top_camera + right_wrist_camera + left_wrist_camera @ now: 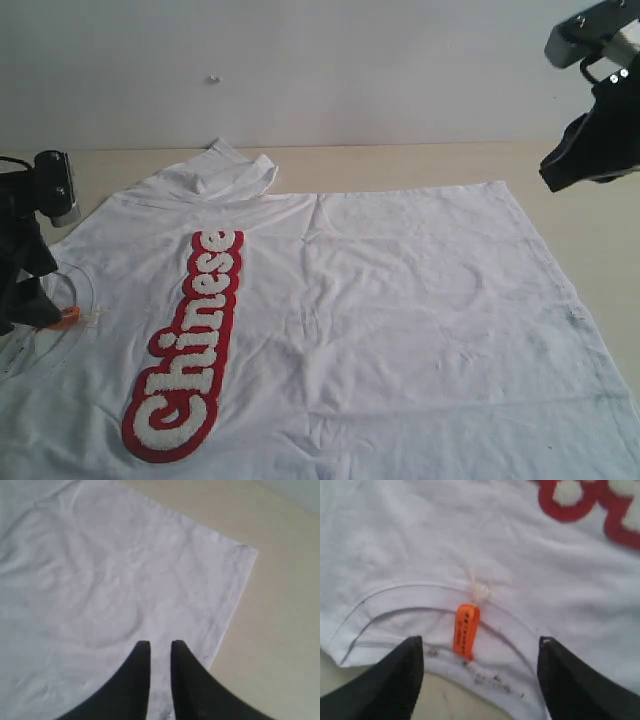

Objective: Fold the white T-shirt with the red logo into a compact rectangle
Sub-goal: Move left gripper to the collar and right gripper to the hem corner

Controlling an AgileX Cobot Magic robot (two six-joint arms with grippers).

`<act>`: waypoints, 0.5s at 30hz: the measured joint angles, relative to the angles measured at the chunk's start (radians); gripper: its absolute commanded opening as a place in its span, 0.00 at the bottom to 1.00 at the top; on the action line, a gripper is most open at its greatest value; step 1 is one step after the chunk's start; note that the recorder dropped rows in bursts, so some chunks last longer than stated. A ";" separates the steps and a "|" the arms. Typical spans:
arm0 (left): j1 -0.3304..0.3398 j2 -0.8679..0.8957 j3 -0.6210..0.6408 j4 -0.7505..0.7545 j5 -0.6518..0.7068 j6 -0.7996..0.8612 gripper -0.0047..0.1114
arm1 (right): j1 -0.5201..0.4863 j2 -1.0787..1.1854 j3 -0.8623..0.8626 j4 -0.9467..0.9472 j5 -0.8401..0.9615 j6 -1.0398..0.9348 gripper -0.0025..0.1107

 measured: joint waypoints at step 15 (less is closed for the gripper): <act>0.000 0.000 0.002 0.162 -0.102 0.098 0.56 | 0.000 0.112 0.002 0.050 -0.033 -0.125 0.48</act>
